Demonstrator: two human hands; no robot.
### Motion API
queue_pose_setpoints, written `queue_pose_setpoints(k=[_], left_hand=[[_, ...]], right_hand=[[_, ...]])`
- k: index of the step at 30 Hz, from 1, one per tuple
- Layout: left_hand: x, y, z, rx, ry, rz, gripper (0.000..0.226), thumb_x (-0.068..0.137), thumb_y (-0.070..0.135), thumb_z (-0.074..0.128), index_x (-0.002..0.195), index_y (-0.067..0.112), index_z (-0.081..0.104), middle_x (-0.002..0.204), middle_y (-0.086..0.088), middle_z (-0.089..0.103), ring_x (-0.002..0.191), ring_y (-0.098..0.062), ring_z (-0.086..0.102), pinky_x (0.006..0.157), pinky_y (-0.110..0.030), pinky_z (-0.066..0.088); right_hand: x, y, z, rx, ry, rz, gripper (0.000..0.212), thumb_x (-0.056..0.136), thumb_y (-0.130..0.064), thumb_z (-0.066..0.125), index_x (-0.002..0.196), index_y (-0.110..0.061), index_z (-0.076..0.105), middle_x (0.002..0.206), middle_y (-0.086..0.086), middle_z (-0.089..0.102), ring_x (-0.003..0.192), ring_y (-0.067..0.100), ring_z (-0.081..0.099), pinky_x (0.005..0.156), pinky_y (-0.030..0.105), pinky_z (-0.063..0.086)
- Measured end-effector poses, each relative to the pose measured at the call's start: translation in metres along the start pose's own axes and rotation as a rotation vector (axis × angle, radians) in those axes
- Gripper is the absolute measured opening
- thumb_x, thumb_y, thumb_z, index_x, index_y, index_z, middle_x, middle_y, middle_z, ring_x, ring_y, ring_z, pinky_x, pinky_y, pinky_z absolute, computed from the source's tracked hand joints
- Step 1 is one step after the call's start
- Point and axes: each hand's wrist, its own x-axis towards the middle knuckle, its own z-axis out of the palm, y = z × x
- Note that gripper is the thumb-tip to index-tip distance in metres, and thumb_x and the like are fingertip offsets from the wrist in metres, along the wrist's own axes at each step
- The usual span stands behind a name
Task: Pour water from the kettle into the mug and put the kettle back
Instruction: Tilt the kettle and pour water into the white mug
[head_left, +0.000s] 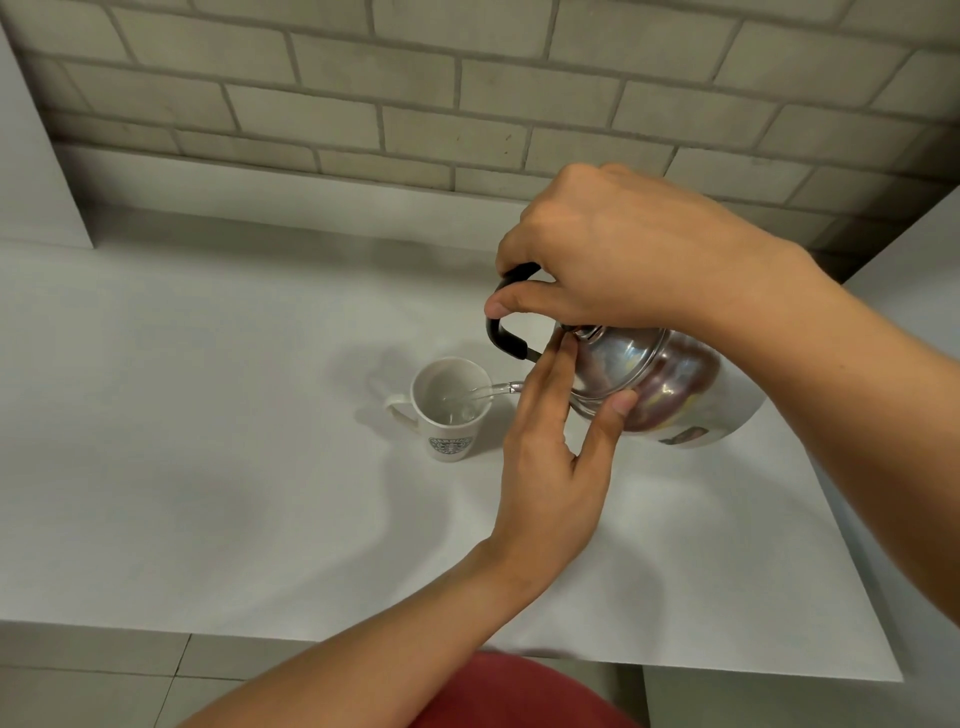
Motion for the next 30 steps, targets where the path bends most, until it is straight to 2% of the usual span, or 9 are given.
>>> queue_pose_setpoints(k=[6, 12, 16, 20, 23, 30], left_hand=[[0.000, 0.000, 0.000, 0.002, 0.005, -0.010, 0.061, 0.106, 0.036, 0.062, 0.161, 0.019, 0.041, 0.161, 0.013, 0.048, 0.152, -0.001, 0.040, 0.119, -0.045, 0.046], [0.001, 0.001, 0.000, -0.027, 0.001, -0.007, 0.060, 0.106, 0.036, 0.061, 0.161, 0.018, 0.042, 0.160, 0.011, 0.049, 0.152, -0.005, 0.041, 0.118, -0.047, 0.046], [0.002, 0.000, -0.001, -0.048, 0.011, -0.003, 0.060, 0.106, 0.037, 0.062, 0.160, 0.019, 0.043, 0.157, 0.012, 0.052, 0.149, -0.003, 0.045, 0.116, -0.043, 0.049], [0.001, 0.001, -0.002, -0.073, 0.019, 0.012, 0.062, 0.105, 0.045, 0.059, 0.160, 0.021, 0.043, 0.153, 0.025, 0.050, 0.147, 0.000, 0.046, 0.115, -0.033, 0.049], [0.002, 0.001, -0.003, -0.079, 0.021, 0.019, 0.061, 0.104, 0.047, 0.059, 0.159, 0.024, 0.043, 0.150, 0.031, 0.050, 0.146, 0.002, 0.047, 0.113, -0.032, 0.050], [0.003, 0.000, -0.006, -0.086, 0.031, 0.007, 0.061, 0.104, 0.047, 0.059, 0.158, 0.022, 0.046, 0.148, 0.019, 0.056, 0.142, -0.001, 0.052, 0.111, -0.035, 0.053]], right_hand=[[0.002, -0.002, -0.003, -0.024, -0.017, 0.005, 0.048, 0.096, -0.062, 0.056, 0.107, -0.021, 0.076, 0.085, 0.008, 0.055, 0.090, 0.043, 0.066, 0.077, 0.051, 0.058], [0.005, -0.004, -0.005, -0.033, -0.031, 0.013, 0.047, 0.096, -0.062, 0.057, 0.108, -0.020, 0.075, 0.083, 0.006, 0.047, 0.091, 0.044, 0.065, 0.077, 0.051, 0.057], [0.007, -0.006, -0.005, -0.044, -0.040, 0.015, 0.047, 0.097, -0.061, 0.057, 0.106, -0.019, 0.076, 0.081, 0.005, 0.046, 0.091, 0.043, 0.065, 0.076, 0.050, 0.057], [0.009, -0.008, -0.006, -0.044, -0.036, 0.016, 0.046, 0.096, -0.060, 0.059, 0.104, -0.018, 0.076, 0.071, -0.002, 0.035, 0.089, 0.042, 0.064, 0.074, 0.050, 0.057], [0.010, -0.009, -0.006, -0.042, -0.037, 0.011, 0.045, 0.097, -0.060, 0.059, 0.104, -0.019, 0.076, 0.072, -0.001, 0.036, 0.087, 0.041, 0.064, 0.075, 0.049, 0.057], [0.013, -0.013, -0.006, -0.046, -0.040, 0.024, 0.045, 0.097, -0.059, 0.059, 0.105, -0.018, 0.075, 0.083, 0.005, 0.045, 0.082, 0.036, 0.054, 0.076, 0.048, 0.057]])
